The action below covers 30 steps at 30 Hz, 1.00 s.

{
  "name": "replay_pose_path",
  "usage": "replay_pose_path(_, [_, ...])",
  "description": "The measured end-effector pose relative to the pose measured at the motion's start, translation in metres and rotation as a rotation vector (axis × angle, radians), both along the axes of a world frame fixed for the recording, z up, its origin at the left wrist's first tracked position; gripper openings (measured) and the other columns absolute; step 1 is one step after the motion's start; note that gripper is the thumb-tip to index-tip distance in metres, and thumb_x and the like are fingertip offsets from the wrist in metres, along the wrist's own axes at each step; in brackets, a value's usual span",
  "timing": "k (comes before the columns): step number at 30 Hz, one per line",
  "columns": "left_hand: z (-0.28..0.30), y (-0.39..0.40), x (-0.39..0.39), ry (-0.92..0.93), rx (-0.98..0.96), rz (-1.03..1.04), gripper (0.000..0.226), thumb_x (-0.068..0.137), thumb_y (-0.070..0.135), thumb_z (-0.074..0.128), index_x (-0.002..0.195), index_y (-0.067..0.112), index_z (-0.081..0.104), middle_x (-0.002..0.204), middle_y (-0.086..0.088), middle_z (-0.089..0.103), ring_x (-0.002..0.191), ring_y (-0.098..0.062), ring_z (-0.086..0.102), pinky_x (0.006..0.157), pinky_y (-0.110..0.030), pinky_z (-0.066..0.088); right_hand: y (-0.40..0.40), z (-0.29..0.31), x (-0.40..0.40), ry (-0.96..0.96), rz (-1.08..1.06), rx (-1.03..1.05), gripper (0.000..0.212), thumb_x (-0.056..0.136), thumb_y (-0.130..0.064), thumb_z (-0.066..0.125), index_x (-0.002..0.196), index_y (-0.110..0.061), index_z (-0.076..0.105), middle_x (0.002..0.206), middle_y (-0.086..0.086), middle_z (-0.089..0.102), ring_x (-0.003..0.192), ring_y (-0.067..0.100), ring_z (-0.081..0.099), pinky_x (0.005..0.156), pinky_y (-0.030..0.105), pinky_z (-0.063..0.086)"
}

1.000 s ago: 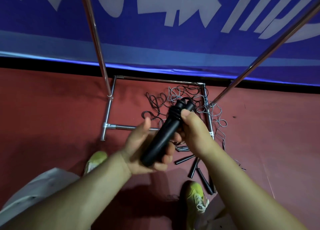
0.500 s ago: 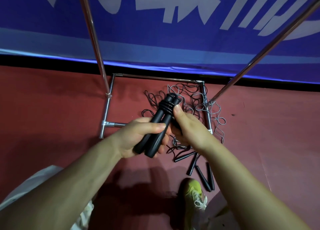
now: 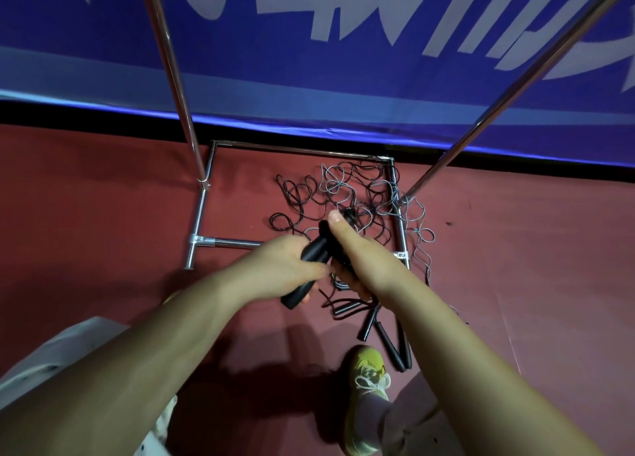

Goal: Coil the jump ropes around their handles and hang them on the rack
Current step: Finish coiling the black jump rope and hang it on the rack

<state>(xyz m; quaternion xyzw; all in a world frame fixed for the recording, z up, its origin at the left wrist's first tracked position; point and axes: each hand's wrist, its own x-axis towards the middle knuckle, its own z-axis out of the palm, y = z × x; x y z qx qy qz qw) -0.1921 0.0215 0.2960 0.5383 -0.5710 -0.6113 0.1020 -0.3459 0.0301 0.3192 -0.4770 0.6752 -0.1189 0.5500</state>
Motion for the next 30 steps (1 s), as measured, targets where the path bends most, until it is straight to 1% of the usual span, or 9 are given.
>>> replay_pose_path(3, [0.001,0.001,-0.002,-0.238,-0.174,-0.122,0.024,0.085,0.037,0.061,0.086,0.014,0.056,0.083,-0.007,0.071,0.076,-0.025,0.069,0.076,-0.046,0.055,0.0,-0.001,0.001,0.006,-0.05,0.021,0.063,0.083,-0.073,0.042,0.052,-0.018,0.043,0.041,-0.006,0.035,0.034,0.011,0.028,0.044,0.026,0.022])
replay_pose_path(6, [0.004,0.0,0.004,-0.158,-0.183,-0.139,0.022,0.083,0.04,0.064,0.084,0.02,0.055,0.085,-0.006,0.067,0.082,-0.024,0.066,0.078,-0.042,0.051,-0.003,-0.001,0.003,0.002,-0.081,-0.054,0.056,0.089,-0.06,0.045,0.051,-0.019,0.039,0.039,-0.009,0.032,0.034,0.01,0.027,0.048,0.029,0.022])
replay_pose_path(8, [0.007,0.001,0.008,0.156,-0.001,-0.028,0.031,0.075,0.046,0.067,0.09,0.02,0.059,0.079,-0.005,0.065,0.074,-0.02,0.065,0.073,-0.037,0.052,-0.005,-0.001,0.002,-0.047,-0.099,-0.113,0.054,0.086,-0.058,0.047,0.05,-0.021,0.037,0.038,-0.009,0.031,0.034,0.009,0.027,0.05,0.029,0.021])
replay_pose_path(12, [-0.004,0.005,0.009,0.86,0.673,0.053,0.056,0.066,0.056,0.075,0.093,0.008,0.069,0.08,-0.009,0.068,0.064,-0.021,0.068,0.061,-0.035,0.058,-0.003,0.002,0.005,-0.317,-0.121,-0.206,0.045,0.064,-0.062,0.048,0.063,-0.017,0.042,0.052,0.005,0.035,0.043,0.011,0.03,0.044,0.024,0.022])
replay_pose_path(15, [-0.016,0.015,0.004,1.215,0.775,-0.094,0.048,0.078,0.051,0.071,0.108,0.013,0.069,0.094,-0.003,0.072,0.077,-0.014,0.071,0.072,-0.032,0.058,0.001,0.008,0.006,-0.449,-0.125,-0.216,0.041,0.074,-0.049,0.041,0.059,-0.011,0.045,0.041,-0.001,0.043,0.037,0.01,0.039,0.041,0.02,0.029])
replay_pose_path(17, [-0.012,0.017,0.0,1.149,0.719,-0.076,0.041,0.067,0.048,0.081,0.095,0.019,0.073,0.078,0.003,0.07,0.062,-0.008,0.067,0.059,-0.024,0.056,0.0,0.008,0.005,-0.473,-0.136,-0.203,0.045,0.075,-0.05,0.035,0.052,-0.014,0.049,0.039,-0.003,0.044,0.037,0.012,0.04,0.044,0.023,0.029])
replay_pose_path(20, [0.007,0.013,0.0,0.903,0.579,0.087,0.047,0.04,0.038,0.094,0.074,0.014,0.07,0.059,-0.001,0.06,0.043,-0.011,0.057,0.04,-0.018,0.045,-0.003,0.004,0.002,-0.416,-0.086,-0.209,0.062,0.074,-0.068,0.04,0.059,-0.009,0.052,0.054,0.015,0.037,0.052,0.025,0.032,0.054,0.037,0.02])
replay_pose_path(24, [0.018,0.007,0.003,0.652,0.364,0.169,0.024,0.068,0.02,0.065,0.083,0.004,0.055,0.058,-0.008,0.058,0.047,-0.017,0.055,0.044,-0.024,0.047,-0.003,0.005,-0.008,-0.327,0.037,-0.213,0.069,0.09,-0.069,0.034,0.072,-0.004,0.048,0.051,0.003,0.028,0.045,0.013,0.022,0.045,0.027,0.015])
replay_pose_path(30, [0.012,0.003,0.002,0.332,0.103,0.177,0.013,0.083,0.011,0.07,0.082,0.009,0.057,0.061,-0.007,0.065,0.051,-0.017,0.061,0.051,-0.027,0.051,-0.006,-0.002,-0.012,-0.181,0.027,-0.142,0.058,0.096,-0.059,0.032,0.055,-0.019,0.037,0.048,-0.005,0.028,0.044,0.014,0.023,0.046,0.027,0.023])
